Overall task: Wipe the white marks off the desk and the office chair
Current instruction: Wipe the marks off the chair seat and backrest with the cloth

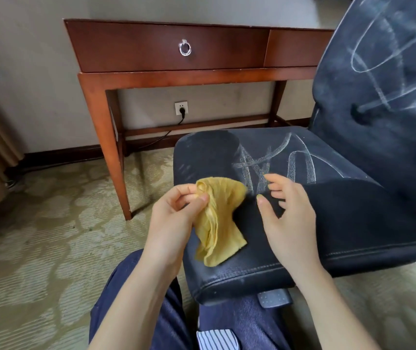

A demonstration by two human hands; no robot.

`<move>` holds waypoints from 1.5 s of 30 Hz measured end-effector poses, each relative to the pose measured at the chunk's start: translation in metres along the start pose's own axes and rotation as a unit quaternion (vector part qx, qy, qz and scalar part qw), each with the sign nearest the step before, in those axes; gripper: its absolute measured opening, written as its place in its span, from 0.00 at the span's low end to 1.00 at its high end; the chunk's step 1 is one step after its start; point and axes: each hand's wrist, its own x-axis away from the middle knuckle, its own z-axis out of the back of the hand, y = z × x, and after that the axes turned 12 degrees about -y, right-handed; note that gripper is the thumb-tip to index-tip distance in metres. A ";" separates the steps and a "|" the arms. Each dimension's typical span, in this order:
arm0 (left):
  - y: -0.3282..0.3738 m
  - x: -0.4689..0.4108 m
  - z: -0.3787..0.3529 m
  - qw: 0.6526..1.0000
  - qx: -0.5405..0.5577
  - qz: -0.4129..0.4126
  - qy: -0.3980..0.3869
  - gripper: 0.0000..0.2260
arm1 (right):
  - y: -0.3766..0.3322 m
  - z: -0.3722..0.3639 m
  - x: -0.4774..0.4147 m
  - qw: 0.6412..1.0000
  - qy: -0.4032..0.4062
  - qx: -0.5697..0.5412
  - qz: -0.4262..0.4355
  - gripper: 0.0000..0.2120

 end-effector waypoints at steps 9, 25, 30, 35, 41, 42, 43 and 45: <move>0.016 0.006 -0.012 0.985 -0.132 -0.055 -0.095 0.08 | -0.030 -0.003 0.009 0.948 -0.101 -0.302 -0.011 0.05; -0.033 -0.024 0.041 0.967 -0.248 0.057 0.019 0.12 | 0.070 0.076 -0.014 0.985 -0.002 0.099 -0.143 0.11; -0.051 -0.016 0.033 0.856 -0.514 -0.044 -0.008 0.19 | 0.055 0.066 -0.002 0.959 -0.218 0.177 0.019 0.15; -0.044 -0.002 0.032 0.813 -0.544 -0.130 -0.162 0.18 | 0.052 0.046 0.014 0.933 -0.284 0.197 0.099 0.17; -0.031 0.003 0.022 0.843 -0.497 -0.140 -0.152 0.03 | 0.043 0.053 0.010 0.958 -0.213 0.154 0.111 0.02; -0.026 0.003 0.021 0.865 -0.459 -0.137 -0.152 0.05 | 0.037 0.060 0.008 0.966 -0.216 0.111 0.091 0.04; -0.018 0.003 0.020 0.889 -0.407 -0.135 -0.161 0.07 | 0.030 0.069 0.006 0.972 -0.217 0.058 0.069 0.05; 0.000 0.007 0.018 0.934 -0.284 -0.135 -0.173 0.11 | 0.017 0.087 0.002 0.976 -0.211 -0.036 0.050 0.05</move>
